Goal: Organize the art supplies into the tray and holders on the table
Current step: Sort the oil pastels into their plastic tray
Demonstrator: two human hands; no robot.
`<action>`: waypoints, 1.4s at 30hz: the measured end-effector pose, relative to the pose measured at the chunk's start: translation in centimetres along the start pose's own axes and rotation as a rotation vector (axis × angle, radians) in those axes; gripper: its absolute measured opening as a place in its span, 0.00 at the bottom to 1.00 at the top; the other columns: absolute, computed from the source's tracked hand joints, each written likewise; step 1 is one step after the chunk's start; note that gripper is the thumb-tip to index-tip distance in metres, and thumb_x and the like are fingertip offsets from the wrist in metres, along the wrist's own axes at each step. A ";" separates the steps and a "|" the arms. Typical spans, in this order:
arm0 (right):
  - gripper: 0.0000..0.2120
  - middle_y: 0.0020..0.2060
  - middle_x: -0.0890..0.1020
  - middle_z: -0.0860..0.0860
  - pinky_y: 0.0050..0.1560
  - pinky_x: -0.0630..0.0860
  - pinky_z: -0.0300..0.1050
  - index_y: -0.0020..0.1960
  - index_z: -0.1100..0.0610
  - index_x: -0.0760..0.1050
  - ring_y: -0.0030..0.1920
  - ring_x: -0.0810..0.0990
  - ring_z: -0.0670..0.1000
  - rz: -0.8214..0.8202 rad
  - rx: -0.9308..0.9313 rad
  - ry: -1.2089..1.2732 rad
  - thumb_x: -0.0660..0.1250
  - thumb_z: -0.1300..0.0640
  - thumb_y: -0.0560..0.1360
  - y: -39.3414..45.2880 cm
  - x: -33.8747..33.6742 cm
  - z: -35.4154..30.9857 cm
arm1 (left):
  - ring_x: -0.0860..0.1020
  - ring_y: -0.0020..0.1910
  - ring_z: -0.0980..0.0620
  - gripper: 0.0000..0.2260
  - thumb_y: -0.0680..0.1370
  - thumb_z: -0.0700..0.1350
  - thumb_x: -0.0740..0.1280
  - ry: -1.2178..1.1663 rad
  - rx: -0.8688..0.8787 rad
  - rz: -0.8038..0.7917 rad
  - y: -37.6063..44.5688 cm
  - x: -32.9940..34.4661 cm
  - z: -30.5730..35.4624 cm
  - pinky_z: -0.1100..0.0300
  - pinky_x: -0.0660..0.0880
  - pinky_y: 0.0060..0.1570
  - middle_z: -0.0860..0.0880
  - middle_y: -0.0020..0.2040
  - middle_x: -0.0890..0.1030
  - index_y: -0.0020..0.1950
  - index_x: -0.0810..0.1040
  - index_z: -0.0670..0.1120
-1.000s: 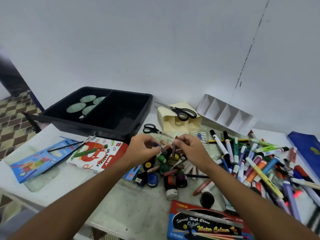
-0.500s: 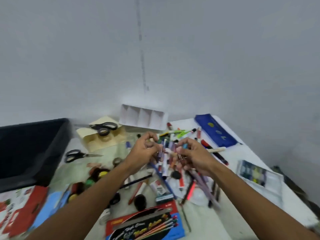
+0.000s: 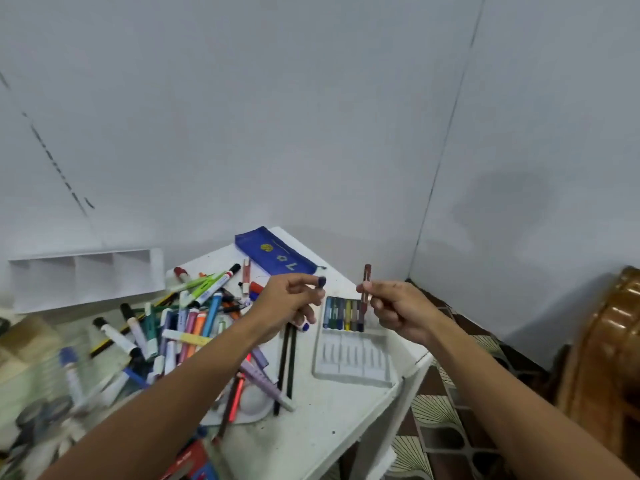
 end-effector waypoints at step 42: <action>0.19 0.50 0.79 0.54 0.53 0.76 0.50 0.59 0.58 0.76 0.51 0.78 0.53 0.173 -0.133 -0.859 0.76 0.57 0.70 2.8 -5.5 0.3 | 0.76 0.54 0.50 0.11 0.74 0.49 0.67 1.253 0.829 -0.360 2.9 10.0 -2.1 0.52 0.73 0.47 0.54 0.53 0.83 0.53 0.84 0.47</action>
Point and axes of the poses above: each hand's wrist, its own y-axis towards the middle knuckle, its own x-axis out of the palm, z = x × y, the point moved 7 cm from there along y, towards the middle knuckle
